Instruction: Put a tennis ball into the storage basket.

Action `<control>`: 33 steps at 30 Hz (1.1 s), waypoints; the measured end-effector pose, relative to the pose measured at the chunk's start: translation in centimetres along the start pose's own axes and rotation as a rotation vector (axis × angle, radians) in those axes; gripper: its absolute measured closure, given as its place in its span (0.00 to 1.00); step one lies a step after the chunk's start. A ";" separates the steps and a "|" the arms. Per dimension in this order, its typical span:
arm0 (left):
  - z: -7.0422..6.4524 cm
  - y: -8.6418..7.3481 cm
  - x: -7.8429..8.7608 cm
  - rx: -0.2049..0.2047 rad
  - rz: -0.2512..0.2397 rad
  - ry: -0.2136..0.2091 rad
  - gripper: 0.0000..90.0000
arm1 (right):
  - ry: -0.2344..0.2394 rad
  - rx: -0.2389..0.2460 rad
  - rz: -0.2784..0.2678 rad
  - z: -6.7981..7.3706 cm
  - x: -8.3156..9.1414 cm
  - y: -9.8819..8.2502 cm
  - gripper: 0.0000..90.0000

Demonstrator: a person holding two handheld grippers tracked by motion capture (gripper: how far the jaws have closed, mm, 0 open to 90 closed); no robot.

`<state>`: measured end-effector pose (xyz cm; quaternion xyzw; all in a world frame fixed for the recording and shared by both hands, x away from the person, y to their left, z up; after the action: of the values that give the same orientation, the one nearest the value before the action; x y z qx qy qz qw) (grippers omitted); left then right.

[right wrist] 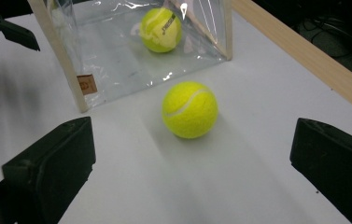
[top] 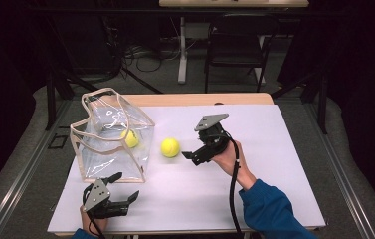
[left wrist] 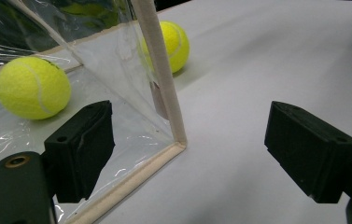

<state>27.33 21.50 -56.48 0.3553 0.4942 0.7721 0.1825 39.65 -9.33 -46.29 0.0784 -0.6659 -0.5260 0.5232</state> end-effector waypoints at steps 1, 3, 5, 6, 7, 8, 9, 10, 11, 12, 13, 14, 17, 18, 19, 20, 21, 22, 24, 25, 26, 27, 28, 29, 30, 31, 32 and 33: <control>0.0 0.0 0.0 -0.002 0.001 0.000 0.18 | 0.000 -0.004 0.004 0.0 -0.1 -0.3 0.00; -0.1 0.1 0.0 -0.004 -0.002 0.001 0.18 | 0.004 -0.010 0.011 0.0 -0.4 -0.8 0.00; -0.1 0.1 0.0 -0.005 0.000 0.001 0.18 | -0.007 -0.008 0.026 -0.1 -0.8 -1.3 0.00; 0.0 0.1 0.0 -0.006 -0.002 0.001 0.18 | -0.012 -0.005 0.032 -0.1 -1.0 -1.6 0.00; 0.0 0.1 0.0 -0.007 -0.003 0.003 0.18 | -0.020 -0.004 0.038 -0.1 -1.2 -1.9 0.00; -0.1 0.1 0.0 -0.007 -0.002 0.003 0.18 | -0.033 0.002 0.046 -0.2 -1.5 -2.1 0.00; -0.1 0.1 0.0 -0.006 -0.002 0.002 0.18 | -0.046 0.011 0.052 -0.2 -1.7 -2.4 0.00; -0.1 0.1 0.0 -0.004 -0.002 0.003 0.18 | -0.056 0.012 0.062 -0.2 -1.9 -2.7 0.00; -0.1 0.1 0.0 -0.005 -0.001 0.002 0.18 | -0.059 0.016 0.070 -0.2 -2.1 -2.9 0.00; -0.1 0.1 0.0 -0.007 -0.001 0.002 0.18 | -0.057 0.014 0.071 -0.3 -2.3 -3.1 0.00; -0.1 0.1 0.0 -0.007 -0.001 0.003 0.18 | -0.048 0.008 0.071 -0.3 -2.5 -3.3 0.00; -0.1 0.1 0.0 -0.008 0.000 0.002 0.18 | -0.049 0.000 0.072 -0.3 -2.6 -3.5 0.00; -0.2 0.1 0.0 -0.009 0.000 0.001 0.18 | -0.049 -0.012 0.076 -0.5 -3.1 -3.9 0.00; -0.2 0.1 0.0 -0.010 0.001 0.000 0.18 | -0.055 -0.012 0.078 -0.5 -3.1 -4.0 0.00; -0.2 0.1 0.0 -0.010 0.001 0.000 0.18 | -0.059 -0.010 0.079 -0.5 -3.3 -4.0 0.00; -0.2 0.1 0.0 -0.009 0.001 0.000 0.18 | -0.061 -0.010 0.081 -0.5 -3.4 -4.0 0.00; -0.2 0.1 0.0 -0.010 0.000 0.001 0.18 | -0.062 -0.010 0.082 -0.6 -3.5 -4.1 0.00; -0.2 0.1 0.0 -0.008 -0.002 0.001 0.18 | -0.068 -0.009 0.086 -0.6 -3.6 -4.1 0.00; -0.2 0.1 0.0 -0.008 -0.003 0.002 0.18 | -0.067 -0.013 0.090 -0.8 -3.9 -4.1 0.00; -0.1 0.1 0.0 -0.008 -0.002 0.001 0.18 | -0.069 -0.017 0.094 -0.8 -4.0 -4.1 0.00; -0.1 0.1 0.0 -0.008 -0.001 0.000 0.18 | -0.071 -0.013 0.096 -0.9 -4.2 -4.1 0.00; -0.1 0.1 0.0 -0.008 -0.002 0.000 0.18 | -0.072 -0.012 0.099 -0.9 -4.4 -4.1 0.00; -0.1 0.1 0.0 -0.009 -0.002 0.000 0.18 | -0.074 -0.013 0.105 -0.9 -4.5 -4.0 0.00; -0.1 0.1 0.0 -0.009 -0.002 -0.001 0.18 | -0.072 -0.013 0.106 -1.0 -4.7 -4.0 0.00; -0.1 0.1 0.0 -0.009 -0.002 -0.001 0.18 | -0.069 -0.016 0.106 -1.0 -4.9 -3.9 0.00; -0.1 0.1 0.0 -0.010 -0.002 -0.001 0.18 | -0.068 -0.017 0.107 -1.0 -5.1 -3.8 0.00; -0.1 0.1 0.0 -0.009 -0.002 -0.001 0.18 | -0.069 -0.016 0.108 -1.1 -5.2 -3.7 0.00; -0.1 0.1 0.0 -0.009 0.000 -0.002 0.18 | -0.068 -0.017 0.107 -1.1 -5.4 -3.6 0.00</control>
<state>27.27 21.34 -56.43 0.3551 0.4905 0.7741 0.1847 41.25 -8.05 -52.54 0.0203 -0.6820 -0.5052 0.5284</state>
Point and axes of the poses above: each handheld gripper's, and its own axes: x roughly backward along the jaws, y roughly out of its top, z roughly to its left, the point moved 3 cm from there along -x, roughly forward along the jaws, and after that the axes turned 11 degrees about -x, right-handed, at the moved point
